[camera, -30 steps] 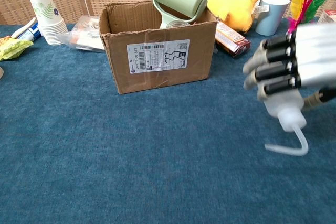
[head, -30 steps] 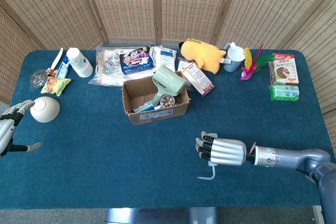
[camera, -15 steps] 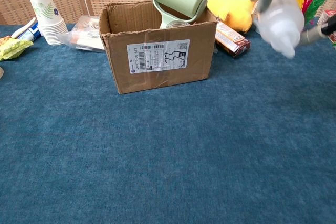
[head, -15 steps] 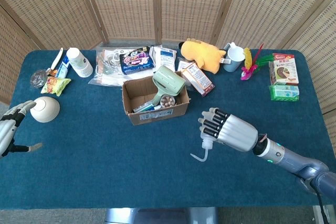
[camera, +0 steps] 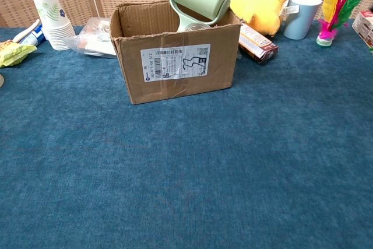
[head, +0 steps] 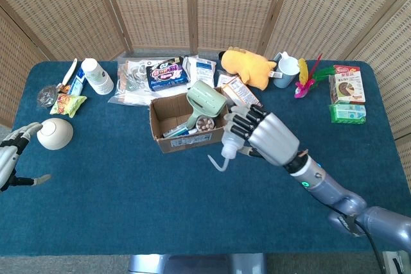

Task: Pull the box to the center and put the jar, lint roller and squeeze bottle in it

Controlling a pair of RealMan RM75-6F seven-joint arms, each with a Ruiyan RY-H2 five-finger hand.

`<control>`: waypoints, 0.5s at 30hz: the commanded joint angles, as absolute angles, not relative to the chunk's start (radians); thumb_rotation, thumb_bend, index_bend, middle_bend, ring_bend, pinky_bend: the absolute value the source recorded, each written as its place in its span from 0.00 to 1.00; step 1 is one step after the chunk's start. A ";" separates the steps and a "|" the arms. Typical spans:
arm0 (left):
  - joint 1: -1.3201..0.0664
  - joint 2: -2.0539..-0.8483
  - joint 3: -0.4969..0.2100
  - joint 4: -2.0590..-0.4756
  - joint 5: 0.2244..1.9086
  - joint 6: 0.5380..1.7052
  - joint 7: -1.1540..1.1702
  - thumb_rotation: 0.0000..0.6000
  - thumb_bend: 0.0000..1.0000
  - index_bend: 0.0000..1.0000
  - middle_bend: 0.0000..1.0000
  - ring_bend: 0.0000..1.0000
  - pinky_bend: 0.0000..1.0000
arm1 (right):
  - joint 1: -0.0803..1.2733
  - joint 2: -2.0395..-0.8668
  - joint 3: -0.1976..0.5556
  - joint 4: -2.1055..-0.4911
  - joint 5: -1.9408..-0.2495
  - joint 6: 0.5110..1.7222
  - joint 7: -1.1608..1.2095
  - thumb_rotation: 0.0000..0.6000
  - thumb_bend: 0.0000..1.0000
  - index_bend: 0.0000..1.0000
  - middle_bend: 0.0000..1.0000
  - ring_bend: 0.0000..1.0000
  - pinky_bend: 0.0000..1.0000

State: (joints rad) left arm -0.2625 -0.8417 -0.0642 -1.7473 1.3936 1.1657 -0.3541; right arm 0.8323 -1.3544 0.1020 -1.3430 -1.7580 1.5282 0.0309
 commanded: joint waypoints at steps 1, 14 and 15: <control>-0.262 -0.840 -0.064 -1.746 1.398 1.168 -0.360 1.00 0.05 0.00 0.00 0.00 0.09 | 0.870 -1.393 0.153 -1.396 -1.699 1.443 -0.056 1.00 0.32 0.48 0.38 0.29 0.39; -0.241 -0.821 -0.066 -1.726 1.439 1.222 -0.439 1.00 0.05 0.00 0.00 0.00 0.09 | 0.930 -1.560 0.235 -1.359 -1.552 1.272 -0.306 1.00 0.32 0.49 0.39 0.29 0.39; -0.239 -0.820 -0.066 -1.723 1.443 1.227 -0.446 1.00 0.05 0.00 0.00 0.00 0.09 | 0.931 -1.570 0.242 -1.354 -1.537 1.266 -0.324 1.00 0.32 0.49 0.39 0.29 0.39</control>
